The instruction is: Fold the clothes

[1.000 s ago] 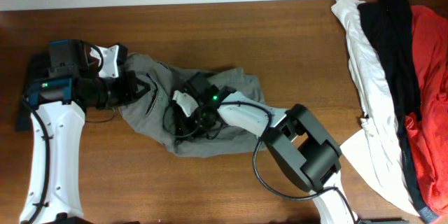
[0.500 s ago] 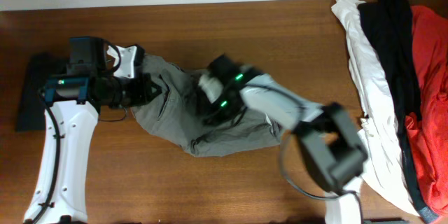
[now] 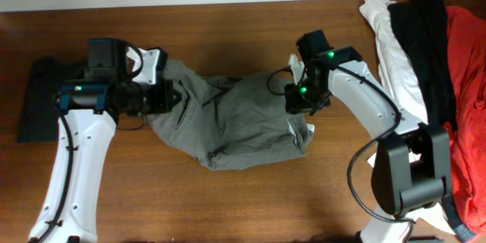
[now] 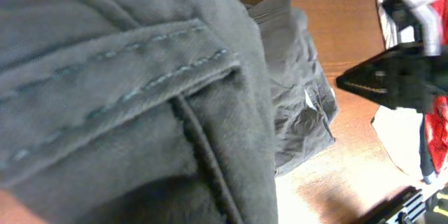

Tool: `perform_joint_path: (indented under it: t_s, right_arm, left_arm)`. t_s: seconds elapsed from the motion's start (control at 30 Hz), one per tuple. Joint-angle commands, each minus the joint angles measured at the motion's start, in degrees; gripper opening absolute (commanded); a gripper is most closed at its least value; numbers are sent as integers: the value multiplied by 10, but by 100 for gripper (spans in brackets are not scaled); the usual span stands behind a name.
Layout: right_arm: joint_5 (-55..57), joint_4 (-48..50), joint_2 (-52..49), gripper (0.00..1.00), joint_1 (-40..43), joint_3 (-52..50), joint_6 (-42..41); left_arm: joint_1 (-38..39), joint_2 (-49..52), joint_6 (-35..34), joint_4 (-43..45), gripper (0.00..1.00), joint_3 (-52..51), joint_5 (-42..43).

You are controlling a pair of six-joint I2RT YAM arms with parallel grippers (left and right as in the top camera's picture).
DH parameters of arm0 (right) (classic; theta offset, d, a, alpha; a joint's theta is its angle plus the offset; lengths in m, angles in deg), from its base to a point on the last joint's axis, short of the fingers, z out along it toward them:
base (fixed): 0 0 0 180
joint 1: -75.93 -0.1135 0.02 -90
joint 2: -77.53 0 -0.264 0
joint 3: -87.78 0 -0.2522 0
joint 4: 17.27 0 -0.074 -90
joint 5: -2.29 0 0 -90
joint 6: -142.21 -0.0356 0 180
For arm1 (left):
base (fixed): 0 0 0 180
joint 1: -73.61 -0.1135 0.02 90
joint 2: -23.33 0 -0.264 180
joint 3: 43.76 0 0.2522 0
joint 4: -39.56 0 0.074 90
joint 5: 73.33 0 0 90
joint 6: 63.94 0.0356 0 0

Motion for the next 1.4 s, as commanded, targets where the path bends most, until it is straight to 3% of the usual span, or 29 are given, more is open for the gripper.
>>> perform_joint_path:
  t_s: [0.0,0.47,0.87,1.37]
  right_arm:
    - [19,28,-22,34,9,-45,2]
    - [-14,142,-41,34,0,-166,0]
    - [-14,177,-41,34,-66,-171,-41]
    - [-13,179,-41,34,-96,-171,-65]
  left_arm:
    - [30,-15,-2,19,0,16,7]
    - [148,25,-57,110,0,16,1]
    - [239,50,-103,180,1,16,3]
    - [290,104,-103,179,19,16,-9]
